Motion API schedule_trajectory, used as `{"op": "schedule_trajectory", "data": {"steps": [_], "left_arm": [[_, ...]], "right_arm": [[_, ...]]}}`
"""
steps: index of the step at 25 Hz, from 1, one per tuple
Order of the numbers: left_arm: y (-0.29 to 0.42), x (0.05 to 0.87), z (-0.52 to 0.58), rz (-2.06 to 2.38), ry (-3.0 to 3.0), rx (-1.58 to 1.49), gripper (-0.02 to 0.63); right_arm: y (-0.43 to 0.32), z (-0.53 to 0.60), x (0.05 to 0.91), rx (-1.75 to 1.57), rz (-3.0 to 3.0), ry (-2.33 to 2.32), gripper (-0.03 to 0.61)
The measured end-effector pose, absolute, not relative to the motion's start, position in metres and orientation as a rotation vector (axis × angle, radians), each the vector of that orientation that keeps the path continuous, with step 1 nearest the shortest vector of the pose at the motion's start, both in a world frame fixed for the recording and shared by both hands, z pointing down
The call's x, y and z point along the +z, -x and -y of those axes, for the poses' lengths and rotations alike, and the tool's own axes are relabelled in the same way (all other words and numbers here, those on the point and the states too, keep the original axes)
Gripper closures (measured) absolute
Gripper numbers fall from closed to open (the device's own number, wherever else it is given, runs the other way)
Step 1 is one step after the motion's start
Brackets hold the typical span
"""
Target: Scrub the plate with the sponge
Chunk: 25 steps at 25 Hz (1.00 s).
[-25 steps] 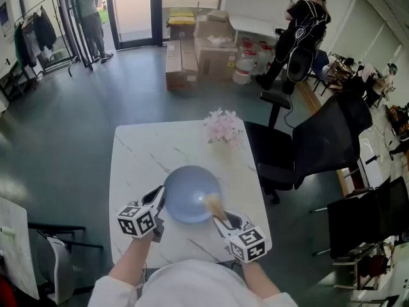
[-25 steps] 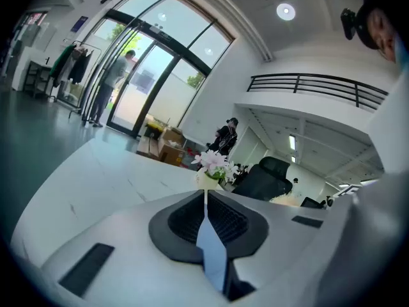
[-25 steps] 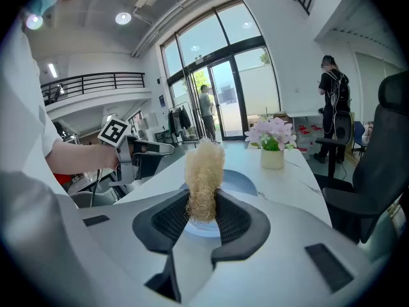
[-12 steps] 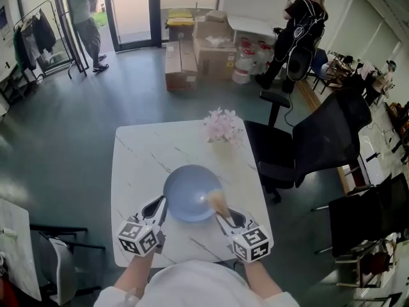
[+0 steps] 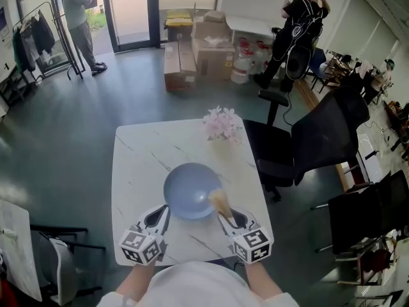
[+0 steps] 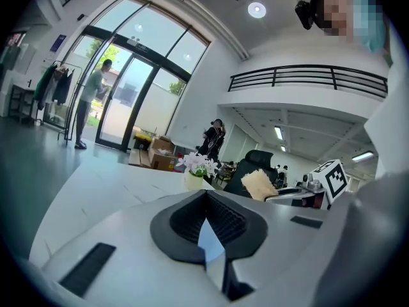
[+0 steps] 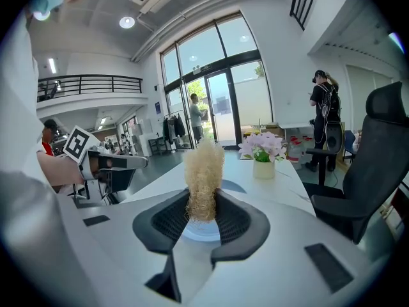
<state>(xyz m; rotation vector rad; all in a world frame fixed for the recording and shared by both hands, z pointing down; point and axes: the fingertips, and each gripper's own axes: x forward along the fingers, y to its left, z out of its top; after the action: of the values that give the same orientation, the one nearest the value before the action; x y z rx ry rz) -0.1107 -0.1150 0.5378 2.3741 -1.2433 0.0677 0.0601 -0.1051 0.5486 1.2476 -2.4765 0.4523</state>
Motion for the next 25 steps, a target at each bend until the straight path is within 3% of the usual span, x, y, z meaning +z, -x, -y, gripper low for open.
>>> {"op": "schedule_trajectory", "data": {"steps": [25], "left_arm": [[0.117, 0.543, 0.099, 1.241, -2.365, 0.082, 0.581]], "right_arm": [[-0.060, 0.091, 0.553, 0.446, 2.447, -1.283, 0.456]]}}
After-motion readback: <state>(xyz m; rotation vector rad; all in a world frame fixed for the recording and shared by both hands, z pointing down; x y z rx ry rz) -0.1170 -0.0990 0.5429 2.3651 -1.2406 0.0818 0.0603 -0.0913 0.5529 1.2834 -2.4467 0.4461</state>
